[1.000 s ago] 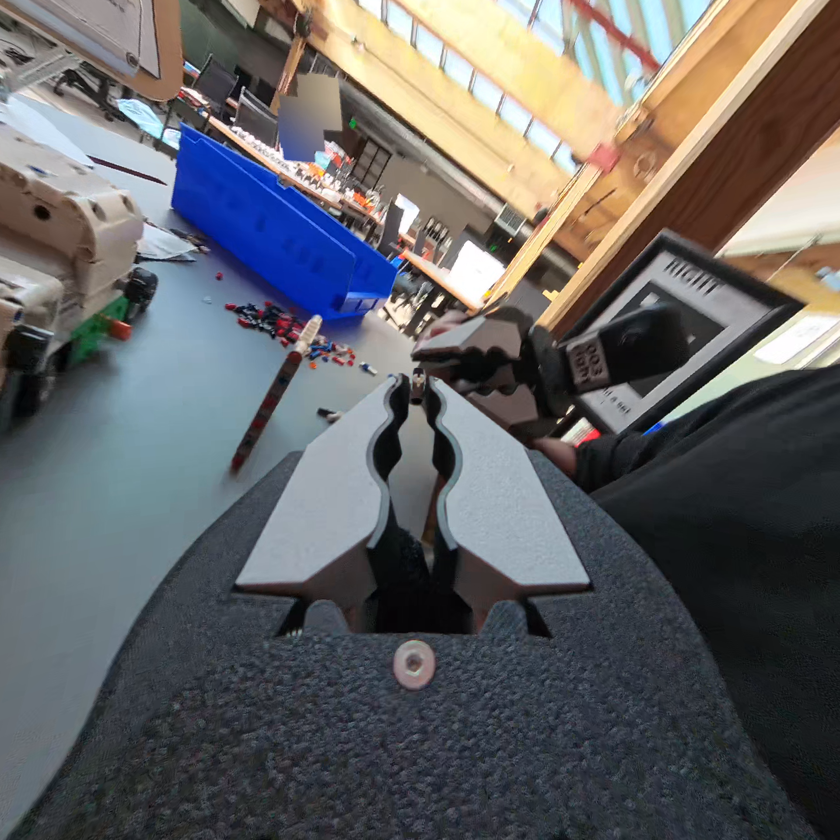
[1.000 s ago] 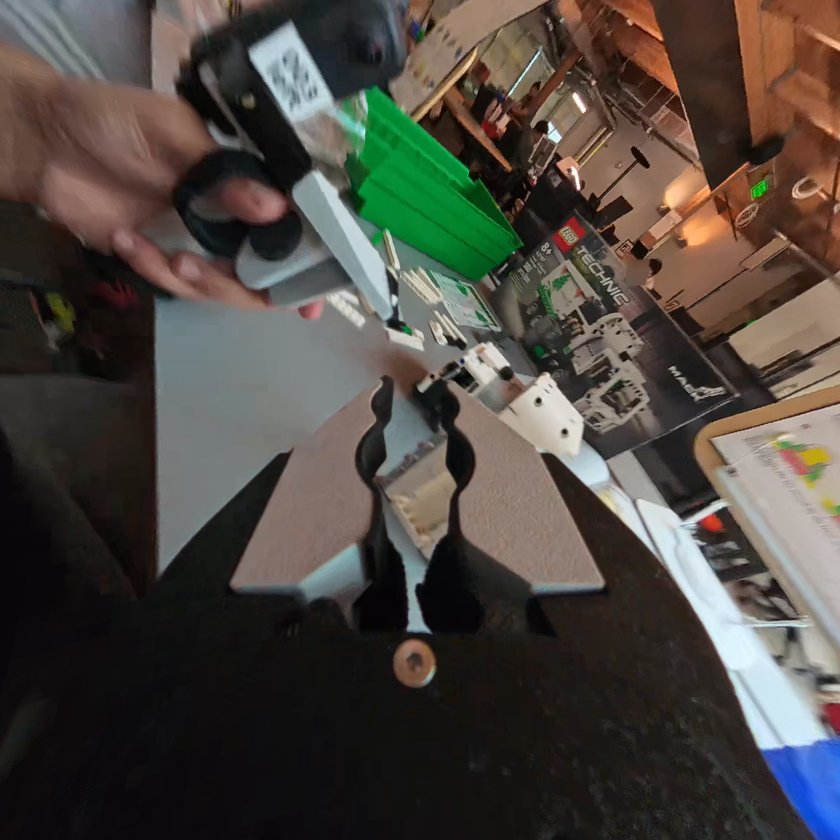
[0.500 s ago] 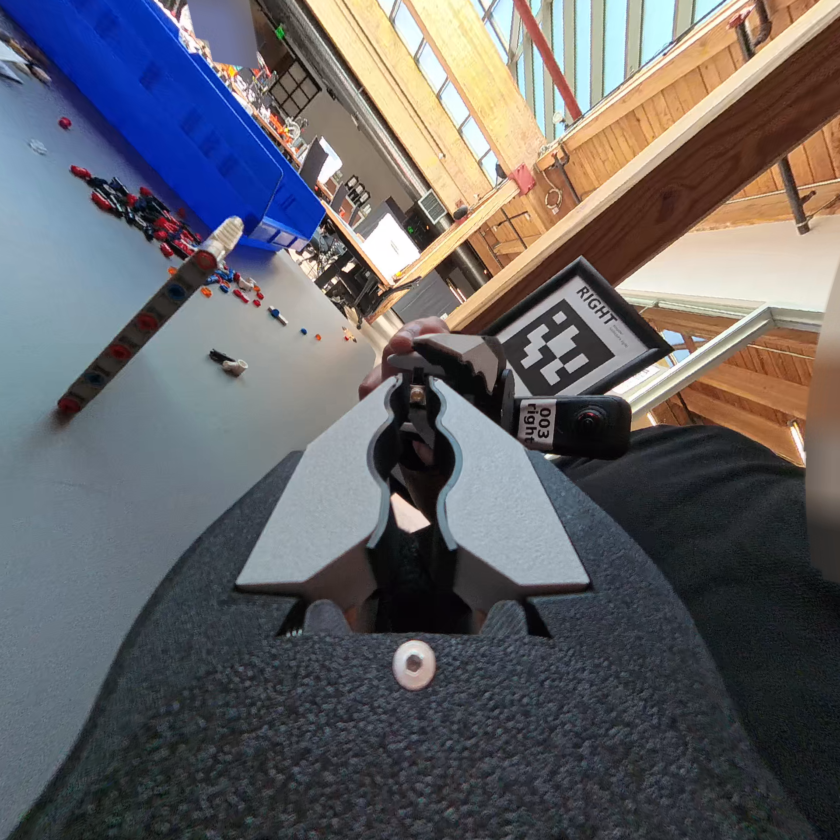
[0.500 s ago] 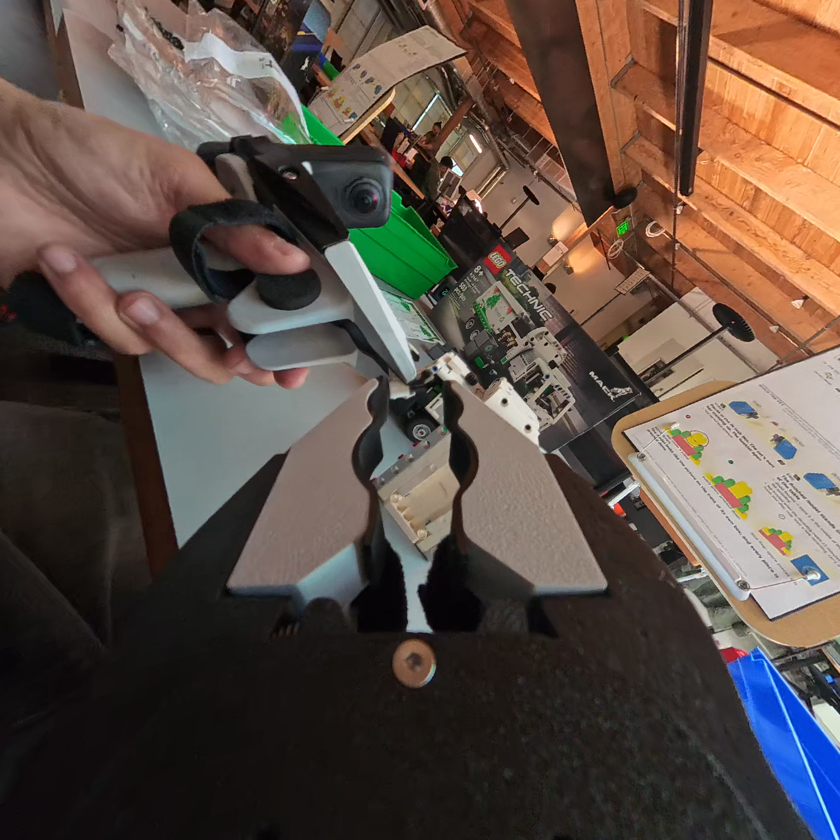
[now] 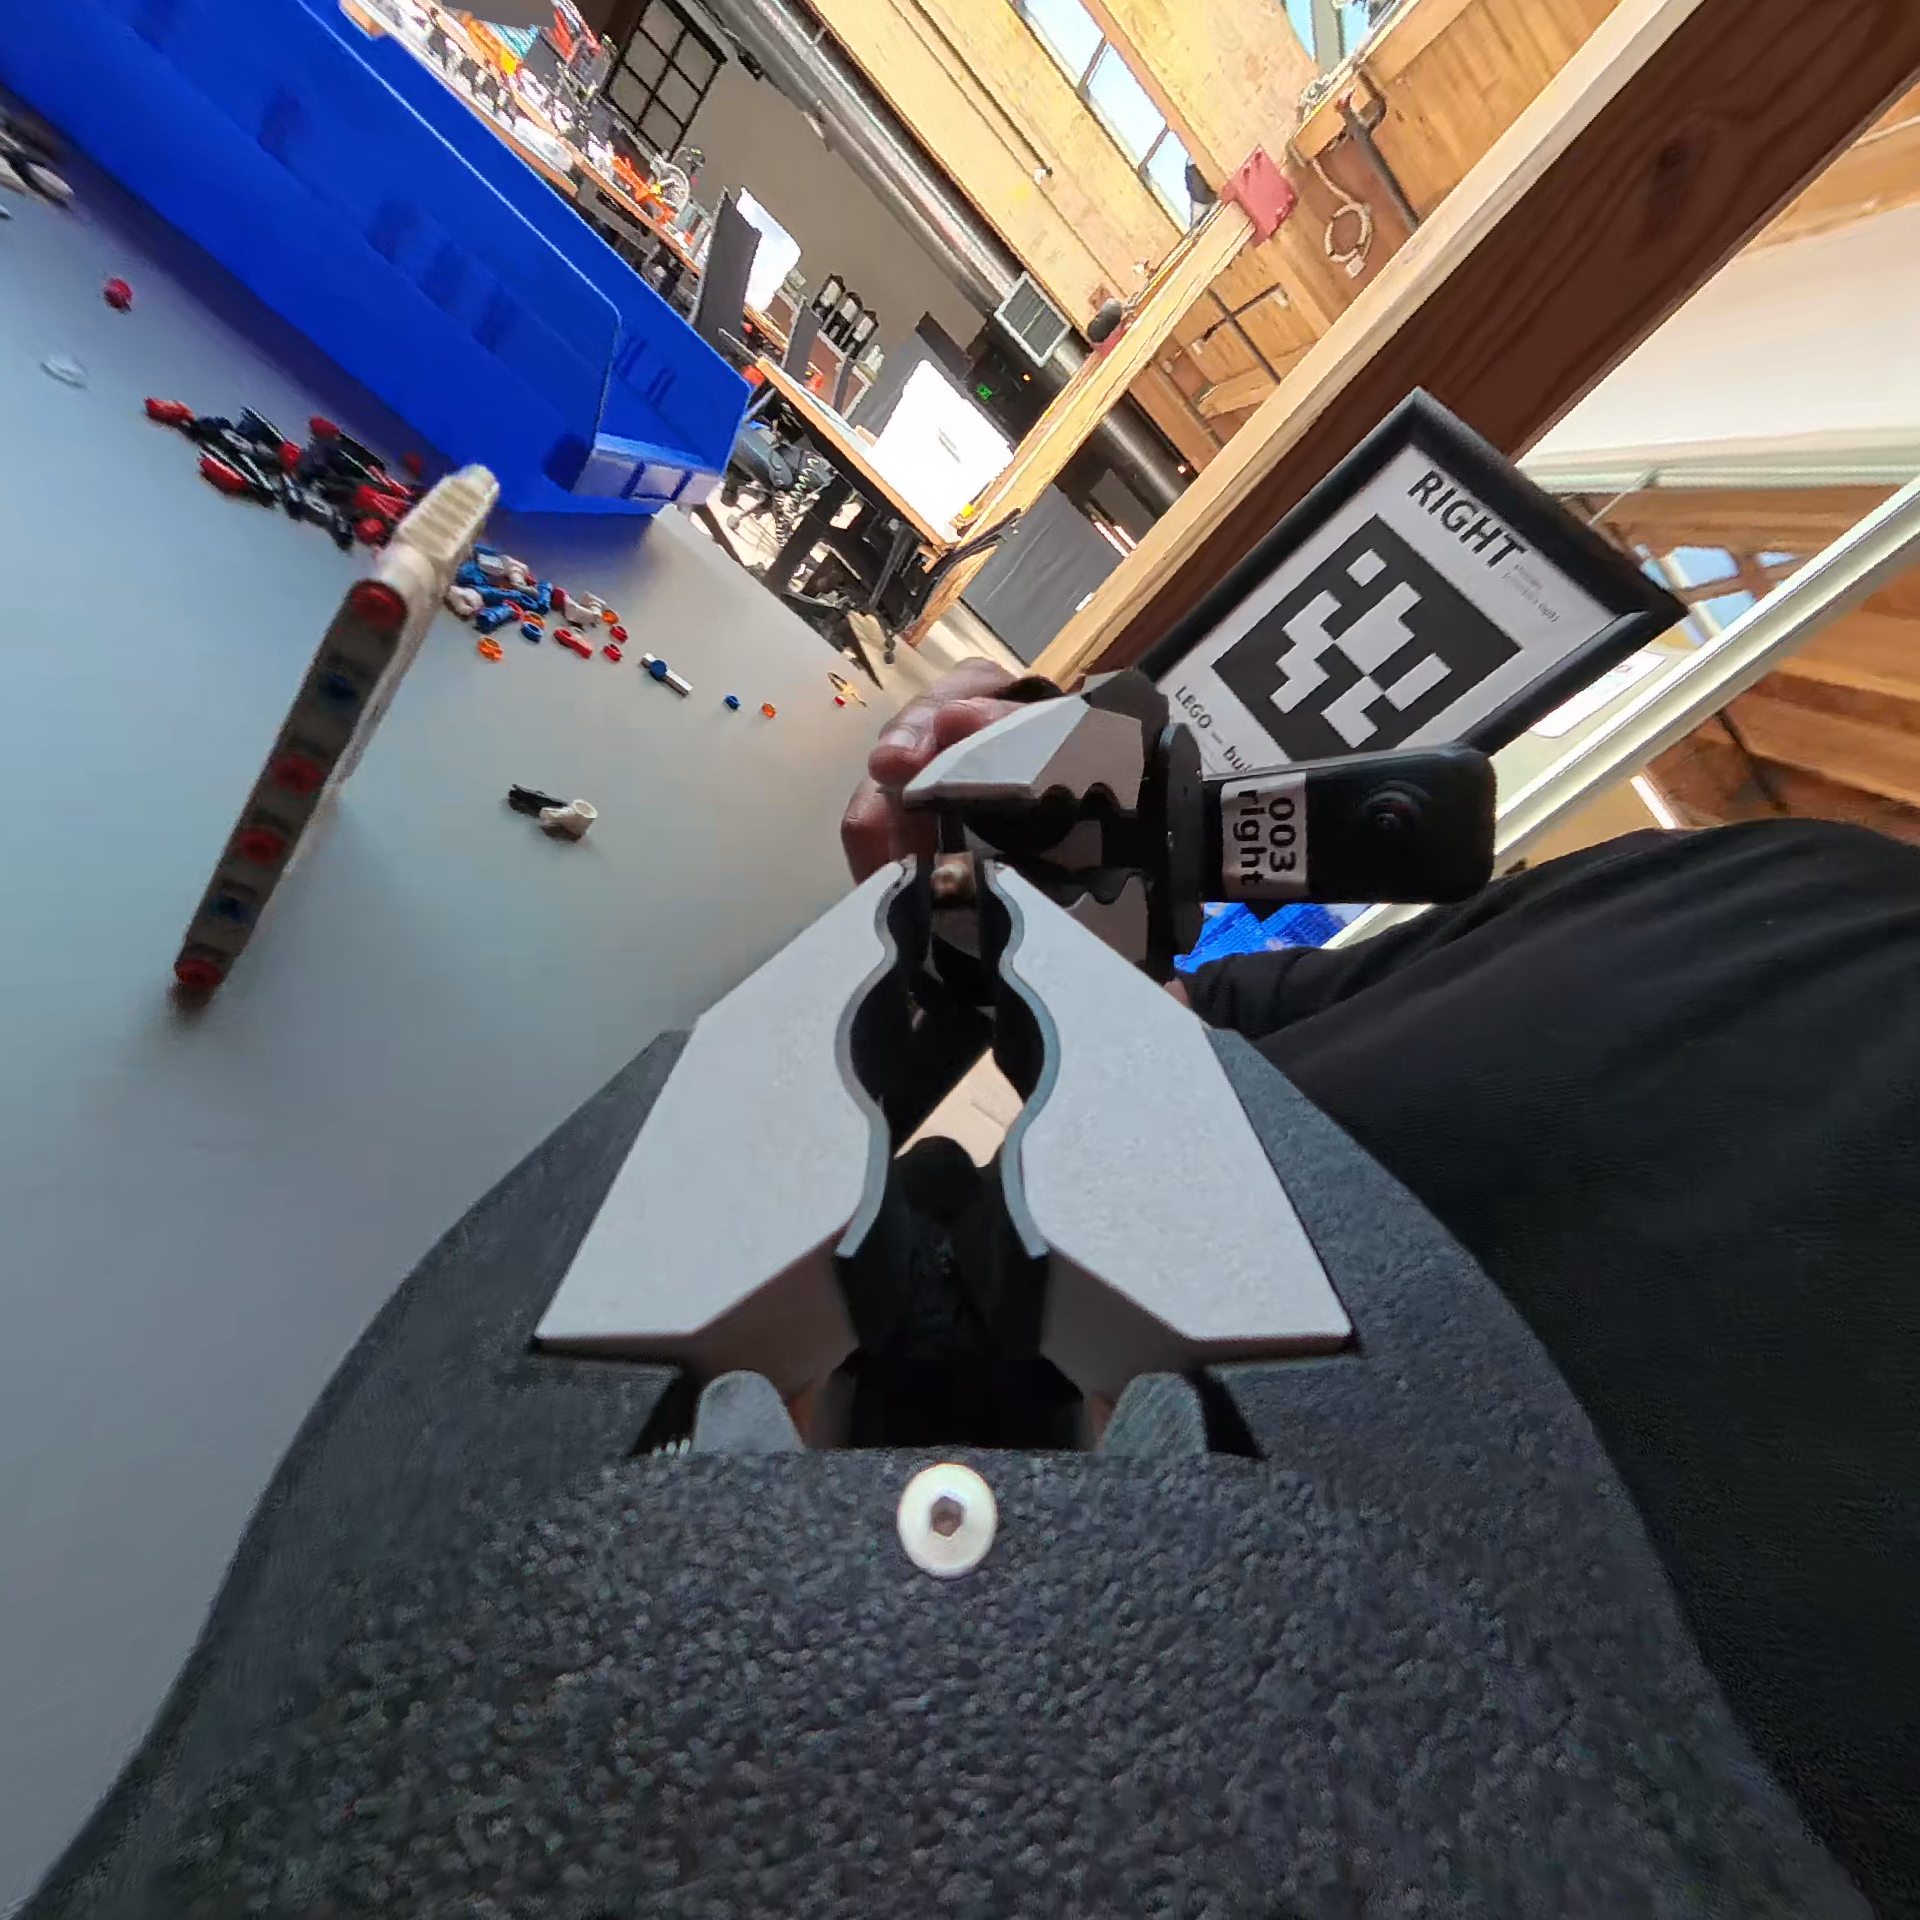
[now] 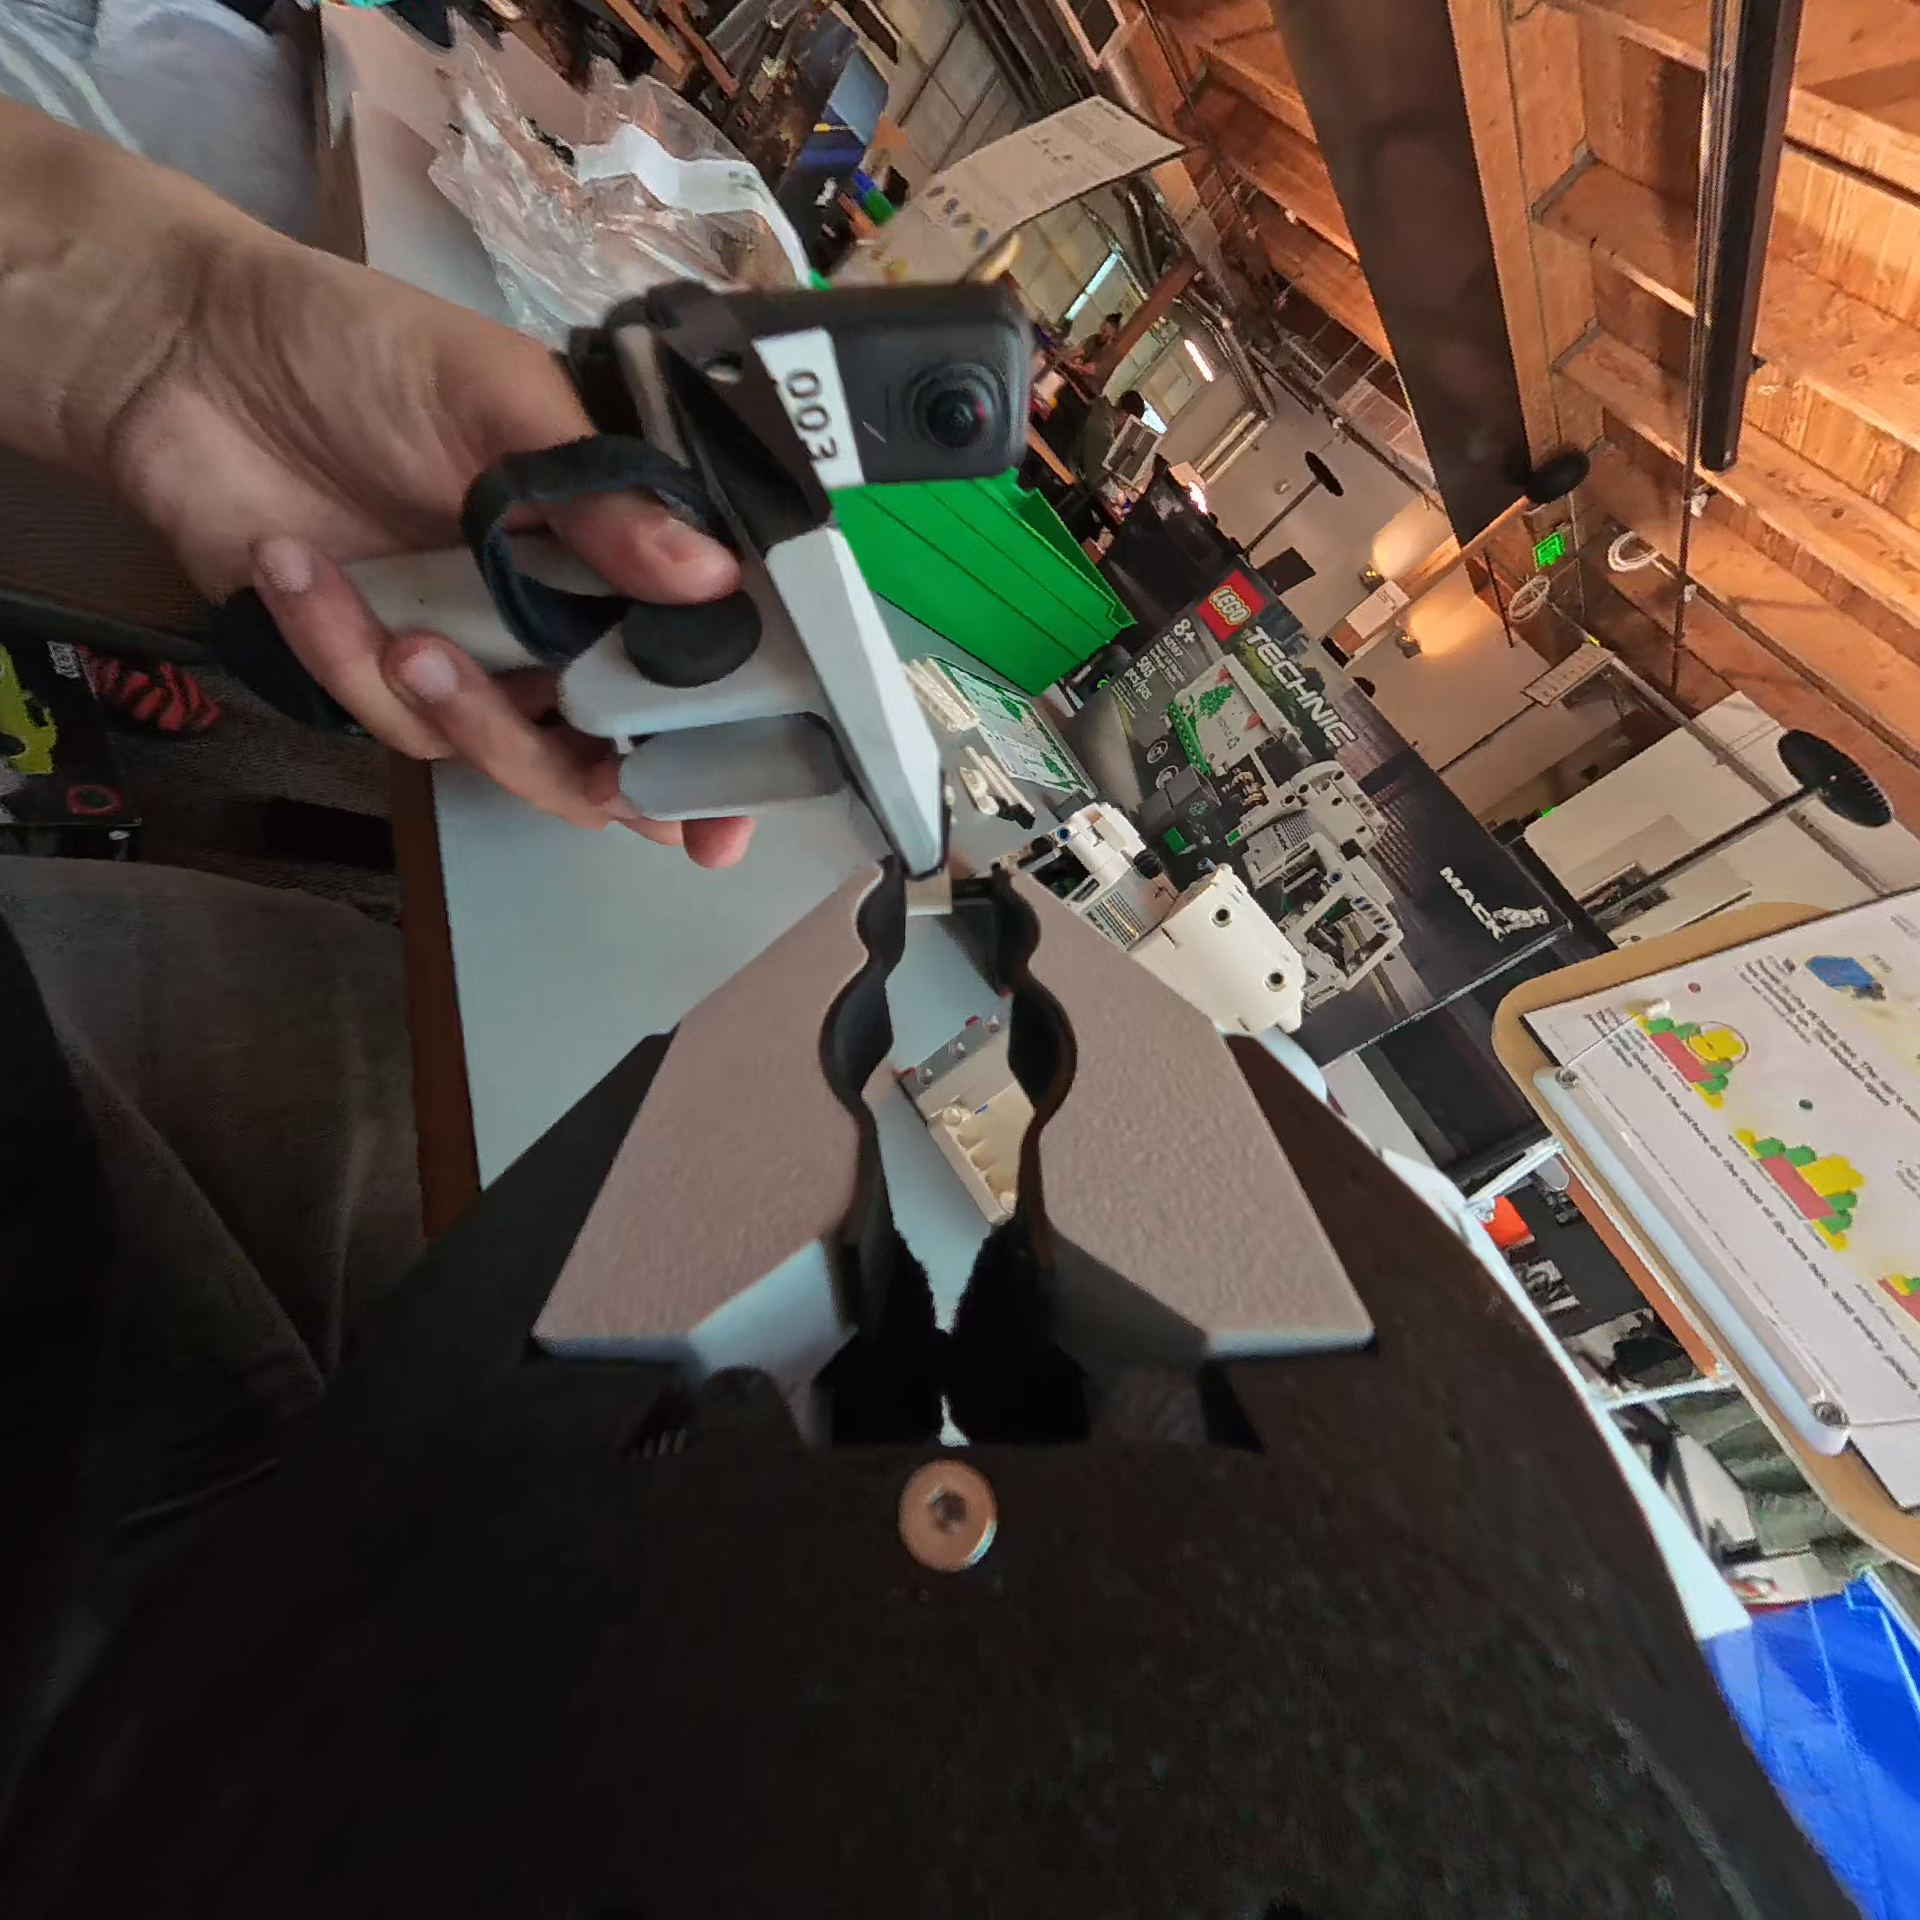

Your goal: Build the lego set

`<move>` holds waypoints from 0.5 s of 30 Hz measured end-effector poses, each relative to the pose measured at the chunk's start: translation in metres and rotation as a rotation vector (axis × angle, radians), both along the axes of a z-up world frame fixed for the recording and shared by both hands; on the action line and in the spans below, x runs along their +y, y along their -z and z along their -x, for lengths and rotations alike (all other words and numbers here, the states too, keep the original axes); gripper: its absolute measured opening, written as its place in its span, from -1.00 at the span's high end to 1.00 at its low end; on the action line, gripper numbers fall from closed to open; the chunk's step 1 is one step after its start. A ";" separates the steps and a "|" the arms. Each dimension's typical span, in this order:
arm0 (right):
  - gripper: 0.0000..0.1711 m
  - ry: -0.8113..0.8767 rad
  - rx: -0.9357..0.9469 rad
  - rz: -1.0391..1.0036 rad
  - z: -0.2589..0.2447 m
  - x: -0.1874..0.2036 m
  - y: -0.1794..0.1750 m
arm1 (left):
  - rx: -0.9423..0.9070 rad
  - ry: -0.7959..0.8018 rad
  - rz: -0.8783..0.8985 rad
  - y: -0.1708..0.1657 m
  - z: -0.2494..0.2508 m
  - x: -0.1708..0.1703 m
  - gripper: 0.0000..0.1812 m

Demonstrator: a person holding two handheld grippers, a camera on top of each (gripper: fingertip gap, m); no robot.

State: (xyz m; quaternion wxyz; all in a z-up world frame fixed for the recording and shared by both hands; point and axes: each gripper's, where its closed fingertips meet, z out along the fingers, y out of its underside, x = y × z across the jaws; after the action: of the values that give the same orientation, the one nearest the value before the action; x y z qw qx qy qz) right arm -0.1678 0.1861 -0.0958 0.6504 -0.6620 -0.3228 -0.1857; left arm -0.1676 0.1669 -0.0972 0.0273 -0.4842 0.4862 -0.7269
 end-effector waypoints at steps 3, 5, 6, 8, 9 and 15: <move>0.83 0.012 0.061 -0.003 -0.005 0.001 -0.002 | -0.033 -0.044 -0.094 -0.001 0.001 0.006 0.92; 0.83 0.013 0.066 -0.005 -0.005 0.001 -0.003 | -0.040 -0.053 -0.116 -0.001 0.002 0.008 0.99; 0.83 0.010 0.070 -0.009 -0.004 0.001 -0.003 | -0.042 -0.055 -0.116 -0.001 0.002 0.008 1.00; 0.83 0.002 0.074 -0.016 -0.003 0.000 -0.005 | -0.044 -0.045 -0.091 -0.002 0.003 0.007 1.00; 0.82 0.003 0.072 -0.015 -0.003 0.000 -0.005 | -0.041 -0.043 -0.078 -0.003 0.003 0.007 1.00; 0.83 0.027 0.031 -0.016 -0.006 0.001 -0.002 | -0.032 -0.037 -0.038 -0.003 0.001 0.008 0.91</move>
State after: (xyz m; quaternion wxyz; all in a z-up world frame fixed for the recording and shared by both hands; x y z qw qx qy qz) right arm -0.1620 0.1872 -0.0938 0.6580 -0.6640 -0.3022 -0.1867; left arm -0.1687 0.1744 -0.0938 0.0578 -0.4808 0.4902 -0.7247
